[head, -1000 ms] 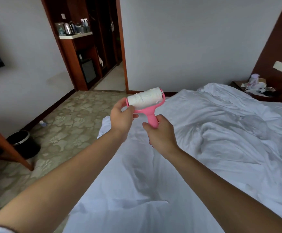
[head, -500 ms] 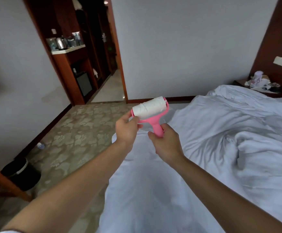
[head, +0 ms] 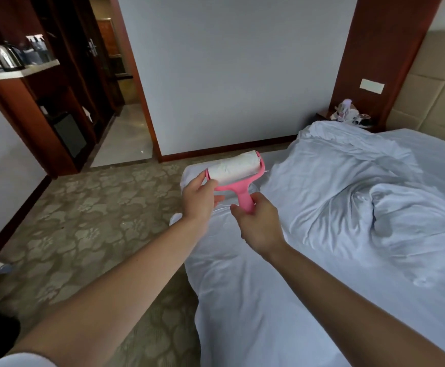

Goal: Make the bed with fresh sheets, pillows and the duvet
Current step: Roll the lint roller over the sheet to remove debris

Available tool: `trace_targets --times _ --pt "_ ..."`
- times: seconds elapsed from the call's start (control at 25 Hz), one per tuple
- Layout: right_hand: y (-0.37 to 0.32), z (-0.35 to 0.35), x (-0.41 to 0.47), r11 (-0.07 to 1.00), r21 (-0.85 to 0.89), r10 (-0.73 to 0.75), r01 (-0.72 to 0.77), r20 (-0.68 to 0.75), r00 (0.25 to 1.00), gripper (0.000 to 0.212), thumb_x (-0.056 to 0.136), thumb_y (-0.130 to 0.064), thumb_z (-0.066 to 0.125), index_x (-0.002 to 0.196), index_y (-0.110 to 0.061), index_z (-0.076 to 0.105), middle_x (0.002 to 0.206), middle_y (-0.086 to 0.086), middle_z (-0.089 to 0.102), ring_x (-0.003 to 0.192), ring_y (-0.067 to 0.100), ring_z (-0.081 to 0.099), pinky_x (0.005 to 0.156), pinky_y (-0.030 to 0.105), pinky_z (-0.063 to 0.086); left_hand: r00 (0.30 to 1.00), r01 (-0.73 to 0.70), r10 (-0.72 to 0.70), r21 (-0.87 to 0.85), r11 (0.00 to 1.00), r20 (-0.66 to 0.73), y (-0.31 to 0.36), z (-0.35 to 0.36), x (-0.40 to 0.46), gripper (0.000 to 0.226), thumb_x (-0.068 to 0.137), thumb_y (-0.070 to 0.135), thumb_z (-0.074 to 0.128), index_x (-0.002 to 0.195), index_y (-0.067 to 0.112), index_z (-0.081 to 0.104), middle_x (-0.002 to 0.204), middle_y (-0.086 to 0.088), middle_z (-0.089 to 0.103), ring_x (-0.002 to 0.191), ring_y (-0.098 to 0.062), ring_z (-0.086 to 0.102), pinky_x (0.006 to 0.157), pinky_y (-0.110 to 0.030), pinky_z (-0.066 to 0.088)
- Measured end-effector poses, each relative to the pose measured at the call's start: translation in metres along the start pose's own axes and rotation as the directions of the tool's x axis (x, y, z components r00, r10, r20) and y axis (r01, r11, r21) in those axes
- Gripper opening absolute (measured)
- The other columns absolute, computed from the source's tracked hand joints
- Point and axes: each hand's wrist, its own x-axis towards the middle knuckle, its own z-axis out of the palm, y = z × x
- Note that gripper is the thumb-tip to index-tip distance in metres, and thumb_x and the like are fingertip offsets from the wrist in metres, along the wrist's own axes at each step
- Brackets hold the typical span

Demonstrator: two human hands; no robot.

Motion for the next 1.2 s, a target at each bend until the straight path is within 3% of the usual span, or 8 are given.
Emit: trace_targets --times 0.28,0.6,0.76,0.96,1.2 --pt "0.014 0.069 0.004 0.997 -0.058 0.05 -0.046 0.064 0.997 0.022 0.087 -0.02 0.06 0.071 -0.018 0.045 0.066 -0.002 0.05 0.06 0.018 0.052 0.063 0.036 0.051 0.998 0.055 -0.055 -0.006 0.998 -0.013 -0.038 -0.054 0.031 0.032 0.094 0.008 0.05 0.121 0.021 0.061 0.115 -0.012 0.064 0.086 -0.022 0.064 0.047 -0.012 0.046" --pt "-0.003 0.224 0.096 0.989 -0.117 0.092 -0.095 -0.028 0.995 0.027 0.091 -0.023 0.058 0.069 -0.021 0.043 0.063 -0.007 0.047 0.056 0.008 0.045 0.052 0.021 0.034 0.982 0.164 -0.166 0.039 0.986 0.084 -0.054 -0.144 0.202 0.023 0.093 0.012 0.05 0.104 0.028 0.063 0.109 -0.014 0.067 0.064 -0.014 0.061 0.051 -0.015 0.047" --pt "-0.019 0.286 0.141 0.976 -0.174 0.127 -0.133 -0.044 0.991 0.02 0.088 -0.019 0.058 0.073 -0.014 0.046 0.065 -0.005 0.048 0.059 0.011 0.045 0.051 0.021 0.034 0.975 0.194 -0.198 0.048 0.98 0.101 -0.049 -0.18 0.273 0.029 0.093 0.013 0.049 0.116 0.022 0.063 0.112 -0.013 0.066 0.058 -0.01 0.06 0.055 -0.017 0.046" --pt "-0.035 0.335 0.21 0.97 -0.203 0.126 -0.13 -0.033 0.991 0.015 0.091 -0.029 0.056 0.087 -0.015 0.051 0.072 -0.007 0.053 0.063 0.007 0.051 0.056 0.024 0.038 0.98 0.17 -0.172 0.028 0.985 0.104 -0.038 -0.196 0.358 0.034 0.093 0.015 0.049 0.124 0.022 0.061 0.108 -0.004 0.068 0.061 -0.008 0.063 0.052 -0.014 0.049" --pt "-0.031 0.378 0.331 0.967 -0.217 0.128 -0.131 -0.025 0.991 0.015 0.091 -0.028 0.054 0.083 -0.017 0.047 0.073 -0.007 0.05 0.065 0.009 0.048 0.053 0.022 0.034 0.984 0.145 -0.151 0.065 0.987 0.093 -0.032 -0.18 0.485 0.027 0.093 0.009 0.045 0.108 0.023 0.062 0.098 -0.002 0.068 0.062 -0.012 0.062 0.055 -0.019 0.049"
